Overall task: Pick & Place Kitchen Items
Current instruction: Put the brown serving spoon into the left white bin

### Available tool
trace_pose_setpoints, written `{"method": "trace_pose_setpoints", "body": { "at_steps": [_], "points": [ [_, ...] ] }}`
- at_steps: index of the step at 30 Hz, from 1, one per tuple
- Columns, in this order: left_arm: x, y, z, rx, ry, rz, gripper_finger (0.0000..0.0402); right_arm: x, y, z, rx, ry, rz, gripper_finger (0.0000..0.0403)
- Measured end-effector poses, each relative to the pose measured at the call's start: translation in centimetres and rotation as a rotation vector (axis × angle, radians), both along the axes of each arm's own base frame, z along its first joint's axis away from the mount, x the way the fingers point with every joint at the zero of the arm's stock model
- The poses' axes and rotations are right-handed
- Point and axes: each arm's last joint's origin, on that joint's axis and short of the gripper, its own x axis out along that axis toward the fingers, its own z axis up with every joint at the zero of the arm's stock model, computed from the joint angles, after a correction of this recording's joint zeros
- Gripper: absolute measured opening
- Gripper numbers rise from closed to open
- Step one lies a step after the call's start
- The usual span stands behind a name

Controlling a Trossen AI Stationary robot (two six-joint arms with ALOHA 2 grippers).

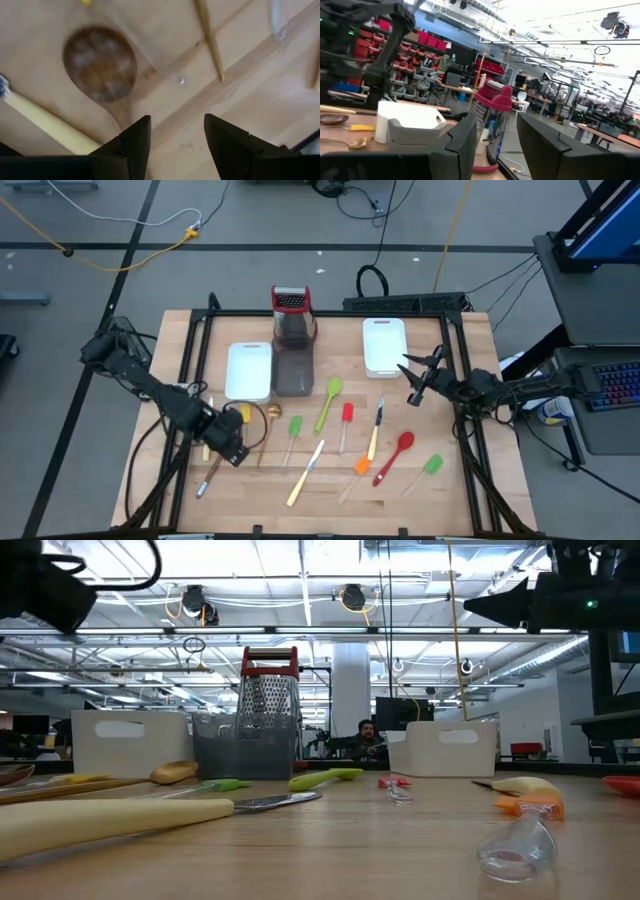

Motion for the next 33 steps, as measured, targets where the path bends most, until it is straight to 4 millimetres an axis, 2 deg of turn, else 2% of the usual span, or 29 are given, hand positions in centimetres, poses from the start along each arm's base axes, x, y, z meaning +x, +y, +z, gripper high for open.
{"method": "trace_pose_setpoints", "body": {
  "at_steps": [6,11,17,22,25,33],
  "points": [
    [-0.2,-2.0,-2.3,-0.025,0.192,0.066,0.0186,0.1,-0.4,0.0,0.000,-0.002,-0.031,0.0131],
    [-0.2,-2.7,-3.5,-0.022,0.278,0.065,0.0186,0.1,-0.6,0.1,-0.001,-0.023,-0.043,0.0130],
    [-0.1,-2.5,-4.0,-0.012,0.304,0.098,0.0186,0.4,-0.3,0.1,-0.055,-0.020,0.115,0.0130],
    [-0.9,-1.8,-5.2,-0.004,0.361,0.119,0.0186,0.6,-0.1,0.1,-0.123,-0.010,0.247,0.0130],
    [-1.3,-1.4,-6.0,-0.011,0.384,0.119,0.0186,0.6,0.0,0.1,-0.130,-0.009,0.263,0.0130],
    [-1.3,-1.4,-7.0,-0.065,0.309,0.044,0.0180,0.7,0.0,-0.1,-0.102,0.001,0.272,0.0130]
  ]
}}
